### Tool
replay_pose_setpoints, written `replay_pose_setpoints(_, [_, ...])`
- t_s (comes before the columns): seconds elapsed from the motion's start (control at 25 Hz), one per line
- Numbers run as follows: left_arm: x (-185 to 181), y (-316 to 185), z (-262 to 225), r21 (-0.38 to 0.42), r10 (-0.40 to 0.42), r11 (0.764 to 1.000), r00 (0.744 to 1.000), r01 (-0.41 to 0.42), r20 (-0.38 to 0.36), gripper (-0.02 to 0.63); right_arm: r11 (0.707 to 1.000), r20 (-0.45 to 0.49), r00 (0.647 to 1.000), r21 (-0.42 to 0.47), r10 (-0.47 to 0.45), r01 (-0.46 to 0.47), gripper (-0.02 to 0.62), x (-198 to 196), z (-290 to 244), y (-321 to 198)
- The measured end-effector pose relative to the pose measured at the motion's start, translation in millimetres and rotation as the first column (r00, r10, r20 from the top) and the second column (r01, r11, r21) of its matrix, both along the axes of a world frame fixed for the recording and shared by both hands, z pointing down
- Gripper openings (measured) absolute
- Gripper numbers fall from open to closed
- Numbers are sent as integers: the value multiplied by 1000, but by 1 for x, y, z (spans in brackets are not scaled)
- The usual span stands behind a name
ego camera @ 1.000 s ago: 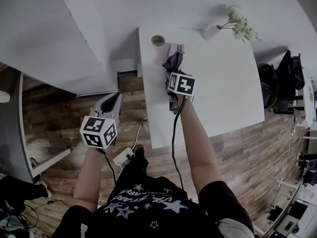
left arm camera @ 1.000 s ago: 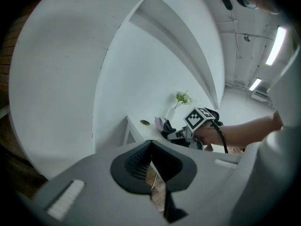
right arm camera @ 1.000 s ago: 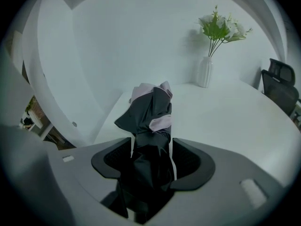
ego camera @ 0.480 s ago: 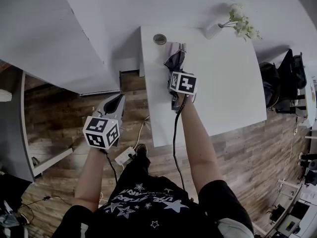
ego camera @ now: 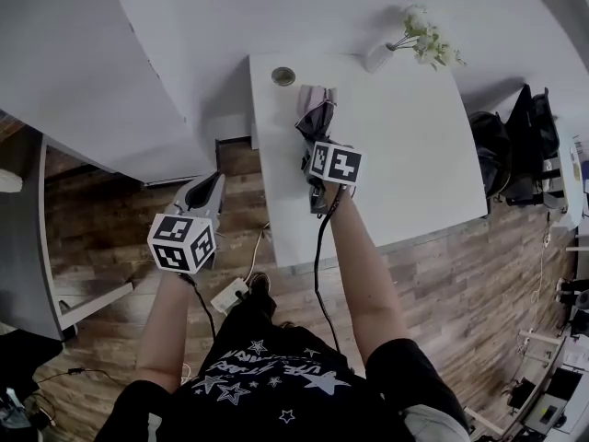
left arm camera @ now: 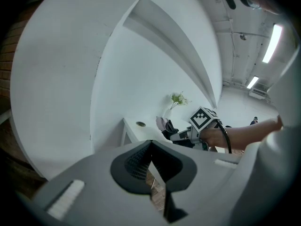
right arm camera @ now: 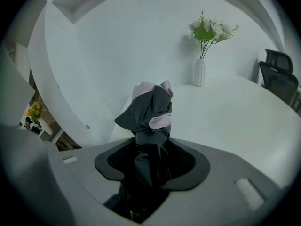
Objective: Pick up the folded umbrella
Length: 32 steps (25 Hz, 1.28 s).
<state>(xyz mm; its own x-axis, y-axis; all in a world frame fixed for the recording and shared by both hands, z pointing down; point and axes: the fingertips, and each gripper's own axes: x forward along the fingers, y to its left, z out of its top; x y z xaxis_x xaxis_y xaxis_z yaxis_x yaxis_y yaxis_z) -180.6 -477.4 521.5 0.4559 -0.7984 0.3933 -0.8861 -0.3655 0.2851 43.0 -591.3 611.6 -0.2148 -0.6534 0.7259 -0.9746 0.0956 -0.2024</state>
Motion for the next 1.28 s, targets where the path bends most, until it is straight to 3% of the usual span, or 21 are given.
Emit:
replay_pose_setpoints(0.6, [33,46,-63,103,-4,995,1000,1,23,3,983,55,993,158,-105,96,230,6,-99,69])
replay_pose_setpoints(1.28, [66,136,-106,184,-20,983,999,16,25,3,927,75,972,324,-223,188,232,15,-184,191])
